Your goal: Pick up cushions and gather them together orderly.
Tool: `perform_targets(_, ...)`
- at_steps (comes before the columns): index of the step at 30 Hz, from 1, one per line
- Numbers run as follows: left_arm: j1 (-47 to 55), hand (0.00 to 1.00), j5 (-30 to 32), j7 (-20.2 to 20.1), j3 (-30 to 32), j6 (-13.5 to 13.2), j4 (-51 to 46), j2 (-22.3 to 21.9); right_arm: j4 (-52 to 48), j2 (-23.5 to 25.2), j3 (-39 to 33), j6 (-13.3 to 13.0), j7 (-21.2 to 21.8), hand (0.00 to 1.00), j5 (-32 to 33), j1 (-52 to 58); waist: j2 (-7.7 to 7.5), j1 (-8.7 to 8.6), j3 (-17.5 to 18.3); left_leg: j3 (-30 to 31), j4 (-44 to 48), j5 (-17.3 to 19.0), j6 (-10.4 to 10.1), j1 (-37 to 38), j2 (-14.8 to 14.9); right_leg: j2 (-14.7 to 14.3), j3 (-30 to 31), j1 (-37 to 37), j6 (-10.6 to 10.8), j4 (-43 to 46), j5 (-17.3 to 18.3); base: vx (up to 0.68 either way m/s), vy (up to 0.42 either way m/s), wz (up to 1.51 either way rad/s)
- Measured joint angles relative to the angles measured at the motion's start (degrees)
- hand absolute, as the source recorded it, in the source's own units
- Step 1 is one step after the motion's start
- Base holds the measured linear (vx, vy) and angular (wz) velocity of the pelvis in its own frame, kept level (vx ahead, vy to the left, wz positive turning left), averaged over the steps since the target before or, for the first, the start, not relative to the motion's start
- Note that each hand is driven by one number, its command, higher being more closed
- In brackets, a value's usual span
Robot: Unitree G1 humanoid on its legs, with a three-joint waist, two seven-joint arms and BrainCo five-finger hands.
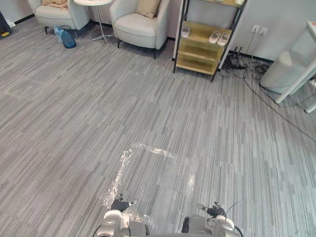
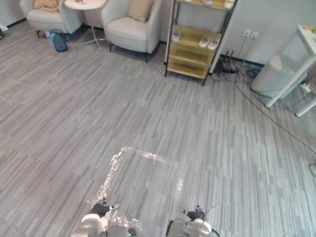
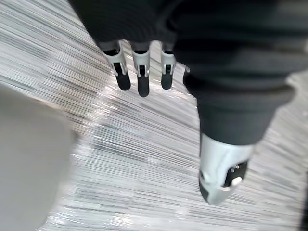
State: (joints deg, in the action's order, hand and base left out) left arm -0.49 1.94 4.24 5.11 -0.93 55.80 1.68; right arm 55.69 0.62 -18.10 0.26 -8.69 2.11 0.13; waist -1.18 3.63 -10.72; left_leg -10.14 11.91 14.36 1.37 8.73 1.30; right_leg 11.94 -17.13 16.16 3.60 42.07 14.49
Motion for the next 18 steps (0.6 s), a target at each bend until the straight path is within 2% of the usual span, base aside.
perform_targets(2, 0.27, 0.0, 0.03, 0.0, -0.01, -0.01, 0.09, -0.6, -0.48, -0.17, -0.27, 0.01, 0.08, 0.0, 0.01, -0.21, 0.13, -0.44, -0.07, 0.31, -1.9, 1.5, -1.52, 2.68, 0.72, -1.37, -0.58, 2.05, -1.06, -11.09, -3.55, 0.44, -0.159, 0.42)
perform_targets(3, 0.44, 0.0, 0.05, -0.01, 0.03, -0.1, 0.15, -0.57, -0.38, -0.18, -0.68, 0.06, 0.17, 0.0, 0.01, -0.24, -0.04, -0.4, -0.05, 0.64, -2.33, 3.06, -2.87, 4.3, 1.15, -2.81, 0.0, 2.98, -1.53, -19.48, -7.83, 0.48, -0.212, 0.27)
perform_targets(4, 0.48, 0.0, 0.06, 0.05, 0.02, -0.13, 0.14, -0.47, -0.12, -0.17, -0.91, 0.11, 0.2, 0.0, 0.01, -0.25, -0.24, -0.41, -0.02, 1.05, -2.47, 3.61, -3.42, 5.11, 1.07, -3.25, 0.57, 2.99, -1.67, -22.39, -9.53, 0.55, -0.274, 0.36)
perform_targets(5, 0.34, 0.0, 0.08, 0.03, 0.03, -0.13, 0.84, -0.47, 0.78, -0.8, -1.38, 0.2, 0.3, 0.0, -0.01, -0.1, -0.15, -0.82, -0.05, 2.27, -2.9, 4.97, -4.49, 7.59, 1.52, -4.61, 2.58, 1.81, -4.58, -24.94, -18.32, 0.58, -0.272, 0.11)
perform_targets(6, 0.25, 0.0, 0.13, -0.02, 0.24, -0.14, 1.93, -1.3, 1.54, -2.04, -1.95, 0.23, 0.42, 0.0, -0.01, -0.48, 2.37, -0.38, 0.17, 2.82, -2.24, 4.69, -4.65, 8.3, 3.63, -5.88, 2.07, 2.05, -4.71, -21.06, -14.12, 0.56, -0.276, 0.09)
perform_targets(7, 0.2, 0.0, 0.18, -0.08, 0.35, -0.17, 2.27, -1.58, 1.52, -2.25, -2.28, 0.22, 0.42, 0.0, 0.11, -0.55, 2.82, -0.41, 0.14, 3.02, -1.14, 4.63, -4.76, 8.19, 4.08, -6.16, 2.08, 2.42, -5.1, -19.58, -12.55, 0.51, -0.26, -0.03)
perform_targets(8, 0.22, 0.0, 0.26, -0.07, 0.69, -0.19, 2.42, -2.72, 1.46, -2.43, -2.79, 0.11, 0.57, 0.0, 0.05, -0.72, 3.98, -0.8, 0.15, 3.41, 3.75, 4.61, -4.79, 7.55, 5.49, -7.16, 1.44, 1.9, -6.3, -16.29, -9.04, 0.48, -0.284, 0.12)
perform_targets(9, 0.13, 0.0, 0.29, -0.13, 1.57, -0.14, 2.4, -2.85, 1.47, -2.49, -3.17, 0.12, 0.77, 0.0, -0.02, -0.63, 4.81, -0.91, 0.55, 4.37, 14.2, 4.25, -5.29, 3.75, 7.86, -8.25, -0.28, -0.13, -6.81, -16.22, -6.86, 0.47, -0.275, 0.17)
perform_targets(10, -0.05, 0.0, 0.27, -0.28, 2.01, -0.13, 2.21, -3.11, 1.47, -2.53, -3.1, 0.18, 0.8, 0.0, -0.01, -0.57, 5.13, -1.02, 0.4, 5.12, 20.53, 2.97, -5.81, 1.11, 9.05, -8.91, -0.71, -1.56, -7.15, -16.72, -6.12, 0.45, -0.26, 0.28)
perform_targets(11, -0.31, 0.0, 0.27, -0.9, 2.75, -0.12, 1.58, -3.65, 1.43, -2.57, -2.69, 0.22, 0.66, 0.0, 0.0, -0.17, 5.55, -0.94, -0.07, 5.96, 35.33, 1.03, -5.8, -5.34, 12.28, -11.05, -1.13, -5.35, -7.74, -18.91, -4.99, 0.43, -0.221, 0.17)
perform_targets(12, -0.28, 0.0, 0.25, -1.02, 2.88, -0.31, 0.38, -3.58, 1.49, -2.57, -1.71, 0.3, 0.51, 0.0, 0.06, -0.09, 5.52, -0.43, -0.41, 4.96, 43.36, 1.61, -5.82, -9.74, 14.57, -12.62, -1.22, -9.14, -8.32, -21.34, -4.62, 0.43, -0.197, 0.04)
perform_targets(13, -0.31, 0.0, 0.25, -1.01, 2.82, -0.37, 0.0, -3.51, 1.54, -2.48, -1.45, 0.29, 0.49, 0.0, 0.11, -0.05, 5.39, -0.27, -0.49, 4.18, 44.74, 1.91, -5.99, -11.04, 15.05, -12.98, -1.29, -10.68, -8.35, -22.3, -4.64, 0.49, -0.169, -0.2)
perform_targets(14, -0.39, 0.0, 0.21, -1.01, 2.69, -0.59, -0.9, -3.32, 1.65, -1.74, -1.46, 0.27, 0.44, 0.0, 0.2, -0.26, 4.54, 0.01, -1.02, 1.79, 43.67, 2.99, -5.9, -13.66, 14.81, -13.09, -0.98, -14.78, -8.35, -25.0, -4.65, 0.46, -0.128, -0.2)
perform_targets(16, -0.37, 0.0, 0.09, -1.0, 2.38, -1.06, -1.63, -3.56, 1.65, -1.09, -1.44, 0.26, 0.17, 0.0, 0.25, -0.35, 3.88, 0.23, -1.0, -0.3, 33.89, 4.57, -5.54, -17.22, 12.82, -13.03, 1.11, -18.75, -8.2, -28.4, -4.74, 0.39, -0.054, -0.4)
perform_targets(17, -0.4, 0.0, 0.07, -1.0, 2.42, -1.05, -1.8, -3.63, 1.64, -0.99, -1.44, 0.27, 0.16, 0.0, 0.25, -0.58, 4.23, 0.57, -0.93, -0.17, 31.03, 4.64, -5.4, -17.99, 12.15, -13.02, 2.03, -19.47, -8.17, -28.82, -4.76, 0.27, 0.052, -0.78)
perform_targets(18, -0.45, 0.0, -0.01, -0.99, 2.47, -1.08, -1.85, -3.73, 1.62, -0.51, -1.44, 0.27, 0.08, 0.0, 0.22, -1.28, 4.45, 1.24, -0.9, 1.58, 22.64, 4.44, -5.38, -19.01, 9.8, -12.64, 4.36, -20.51, -8.06, -29.39, -4.79, 0.33, 0.146, -0.98)
